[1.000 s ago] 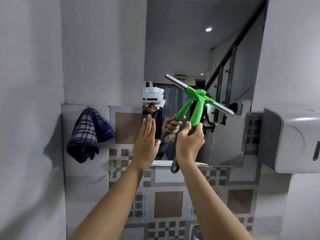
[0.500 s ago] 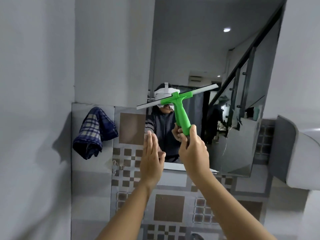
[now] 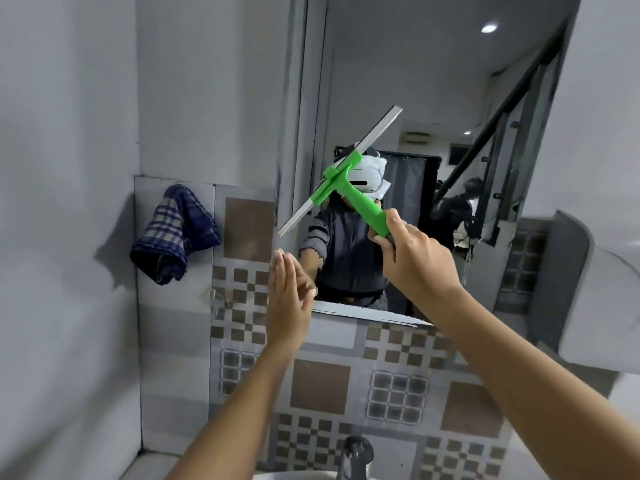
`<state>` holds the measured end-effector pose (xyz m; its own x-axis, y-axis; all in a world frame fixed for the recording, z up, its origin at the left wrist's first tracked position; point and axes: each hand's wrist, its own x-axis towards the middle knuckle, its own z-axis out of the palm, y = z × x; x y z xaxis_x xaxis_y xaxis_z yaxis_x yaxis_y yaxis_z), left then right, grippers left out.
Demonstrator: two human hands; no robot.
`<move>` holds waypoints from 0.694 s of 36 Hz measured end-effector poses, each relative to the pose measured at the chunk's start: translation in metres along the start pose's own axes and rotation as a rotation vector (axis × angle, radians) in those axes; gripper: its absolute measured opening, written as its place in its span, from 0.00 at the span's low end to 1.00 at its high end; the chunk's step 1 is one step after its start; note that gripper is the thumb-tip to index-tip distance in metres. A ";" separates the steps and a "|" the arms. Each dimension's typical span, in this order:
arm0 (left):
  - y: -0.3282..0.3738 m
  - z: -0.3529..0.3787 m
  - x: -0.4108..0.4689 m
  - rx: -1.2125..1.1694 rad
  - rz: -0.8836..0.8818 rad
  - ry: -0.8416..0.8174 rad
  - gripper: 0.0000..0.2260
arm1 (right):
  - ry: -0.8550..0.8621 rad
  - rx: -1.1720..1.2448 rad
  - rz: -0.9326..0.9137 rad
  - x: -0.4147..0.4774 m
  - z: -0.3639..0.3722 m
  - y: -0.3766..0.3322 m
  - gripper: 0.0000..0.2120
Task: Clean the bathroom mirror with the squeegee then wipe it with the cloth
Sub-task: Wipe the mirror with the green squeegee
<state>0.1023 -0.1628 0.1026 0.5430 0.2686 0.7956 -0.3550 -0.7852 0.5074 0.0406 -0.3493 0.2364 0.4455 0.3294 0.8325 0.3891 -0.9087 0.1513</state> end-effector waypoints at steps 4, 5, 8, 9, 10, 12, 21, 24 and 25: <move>0.000 -0.001 0.000 0.034 -0.008 -0.025 0.37 | 0.009 -0.025 -0.032 0.003 -0.010 0.013 0.21; 0.000 -0.001 0.000 0.045 -0.015 -0.034 0.37 | 0.009 -0.033 -0.046 0.004 -0.013 0.017 0.21; 0.006 -0.004 -0.001 0.066 -0.042 -0.040 0.36 | -0.016 -0.065 -0.077 0.006 -0.023 0.029 0.21; 0.008 -0.006 -0.001 0.072 -0.057 -0.033 0.36 | -0.025 -0.077 -0.088 0.006 -0.026 0.032 0.21; 0.010 -0.008 0.000 0.076 -0.075 -0.017 0.34 | -0.036 -0.091 -0.100 0.006 -0.029 0.036 0.21; 0.016 -0.012 0.004 0.074 -0.084 0.036 0.31 | -0.053 -0.120 -0.128 0.003 -0.036 0.046 0.22; 0.058 -0.043 0.074 0.125 0.137 0.139 0.25 | -0.075 -0.223 -0.164 -0.012 -0.056 0.090 0.24; 0.074 -0.048 0.105 0.181 0.208 0.136 0.26 | -0.064 -0.208 -0.153 -0.013 -0.062 0.103 0.24; 0.077 -0.048 0.114 0.200 0.232 0.129 0.26 | -0.061 -0.201 -0.144 -0.014 -0.063 0.107 0.25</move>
<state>0.1001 -0.1659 0.2483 0.3596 0.1288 0.9242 -0.2944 -0.9242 0.2433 0.0251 -0.4675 0.2749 0.4476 0.4684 0.7617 0.2869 -0.8821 0.3738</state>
